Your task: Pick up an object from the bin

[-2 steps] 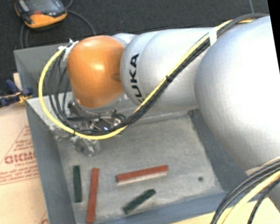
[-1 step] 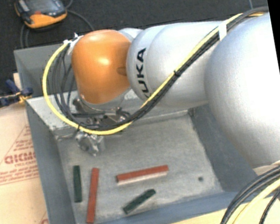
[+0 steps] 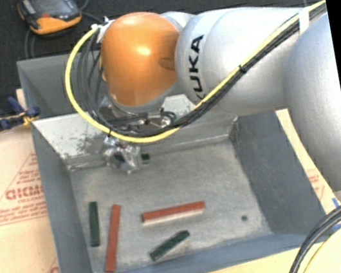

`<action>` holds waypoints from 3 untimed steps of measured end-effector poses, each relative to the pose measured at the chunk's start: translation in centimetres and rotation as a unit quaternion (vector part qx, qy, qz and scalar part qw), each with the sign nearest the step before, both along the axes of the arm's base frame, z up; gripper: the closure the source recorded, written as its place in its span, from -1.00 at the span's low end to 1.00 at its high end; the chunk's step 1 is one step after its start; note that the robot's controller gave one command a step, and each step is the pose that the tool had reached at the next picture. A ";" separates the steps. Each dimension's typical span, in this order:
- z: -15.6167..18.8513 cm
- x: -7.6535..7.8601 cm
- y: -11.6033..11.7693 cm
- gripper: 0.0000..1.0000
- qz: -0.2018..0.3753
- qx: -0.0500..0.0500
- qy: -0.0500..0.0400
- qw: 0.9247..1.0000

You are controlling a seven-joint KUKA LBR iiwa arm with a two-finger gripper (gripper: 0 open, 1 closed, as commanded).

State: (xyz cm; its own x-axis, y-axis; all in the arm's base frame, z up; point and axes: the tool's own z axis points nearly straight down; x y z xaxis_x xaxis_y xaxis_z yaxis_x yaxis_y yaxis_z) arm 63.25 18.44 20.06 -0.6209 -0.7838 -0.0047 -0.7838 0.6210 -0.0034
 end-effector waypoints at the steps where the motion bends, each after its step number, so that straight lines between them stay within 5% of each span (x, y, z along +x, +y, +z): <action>1: -1.5 0.7 -2.5 -1.00 -0.138 0.001 0.001 0.990; 2: -2.5 1.0 -3.5 -1.00 -0.265 0.001 0.001 0.964; 3: -7.7 0.7 -4.5 -1.00 -0.187 0.002 -0.003 0.982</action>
Offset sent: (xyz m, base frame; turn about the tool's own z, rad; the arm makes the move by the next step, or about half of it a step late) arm 0.0000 0.0000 0.0000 0.0000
